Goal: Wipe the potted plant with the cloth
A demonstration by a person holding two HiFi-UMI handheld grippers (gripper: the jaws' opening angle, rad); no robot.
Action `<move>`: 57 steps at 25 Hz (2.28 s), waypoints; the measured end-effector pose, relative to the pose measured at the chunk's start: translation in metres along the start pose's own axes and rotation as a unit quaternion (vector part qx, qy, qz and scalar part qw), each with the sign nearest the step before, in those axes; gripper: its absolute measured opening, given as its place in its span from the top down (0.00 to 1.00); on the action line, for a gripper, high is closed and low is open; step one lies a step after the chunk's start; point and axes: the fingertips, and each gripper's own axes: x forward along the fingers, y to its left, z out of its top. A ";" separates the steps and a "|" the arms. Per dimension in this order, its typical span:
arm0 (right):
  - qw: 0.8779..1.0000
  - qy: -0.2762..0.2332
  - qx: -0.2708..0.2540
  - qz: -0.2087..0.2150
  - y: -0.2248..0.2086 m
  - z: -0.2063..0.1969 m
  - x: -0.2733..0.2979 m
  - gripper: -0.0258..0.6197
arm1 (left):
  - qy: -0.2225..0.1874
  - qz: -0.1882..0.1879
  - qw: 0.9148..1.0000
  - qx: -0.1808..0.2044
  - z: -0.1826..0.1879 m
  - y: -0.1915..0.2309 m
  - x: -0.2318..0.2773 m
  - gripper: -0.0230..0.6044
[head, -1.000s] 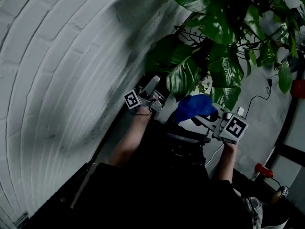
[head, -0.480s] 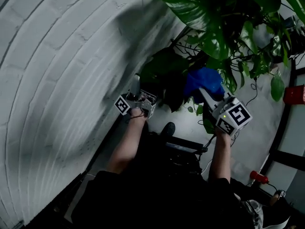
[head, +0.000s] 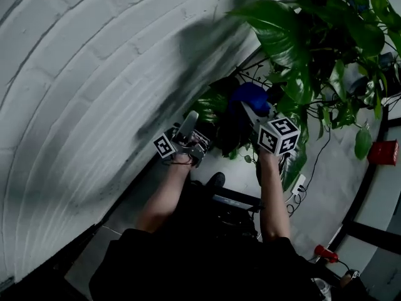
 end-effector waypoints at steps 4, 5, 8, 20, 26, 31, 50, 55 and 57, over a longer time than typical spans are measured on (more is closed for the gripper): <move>0.998 0.010 -0.016 0.061 0.033 -0.006 0.017 0.87 | 0.009 -0.001 1.000 0.002 -0.002 0.002 0.000 0.42; 0.997 0.014 -0.022 0.077 0.044 -0.008 0.020 0.87 | 0.009 -0.001 1.000 0.002 -0.002 0.002 0.000 0.42; 0.991 0.027 -0.037 0.127 0.075 -0.016 0.019 0.87 | 0.006 0.004 1.000 -0.001 -0.002 0.005 -0.002 0.42; 0.992 -0.108 -0.062 -0.015 0.040 0.073 -0.098 0.87 | -0.018 0.019 1.000 0.000 0.013 0.010 -0.004 0.42; 0.995 -0.082 -0.019 -0.060 -0.008 0.065 -0.056 0.87 | -0.014 0.016 1.000 0.003 0.013 0.005 -0.002 0.42; 0.999 -0.024 0.037 0.000 0.010 0.035 0.012 0.87 | 0.006 -0.006 1.000 0.015 0.011 -0.008 0.005 0.42; 0.977 0.039 0.027 0.208 0.146 0.015 0.034 0.87 | 0.008 -0.012 1.000 0.024 0.015 -0.019 -0.008 0.38; 0.986 -0.039 0.006 0.161 0.127 0.048 -0.003 0.87 | -0.020 -0.011 1.000 0.005 0.025 -0.019 -0.013 0.33; 0.991 -0.078 0.006 0.113 0.105 0.065 -0.021 0.87 | -0.019 -0.010 1.000 0.002 0.025 -0.019 -0.014 0.32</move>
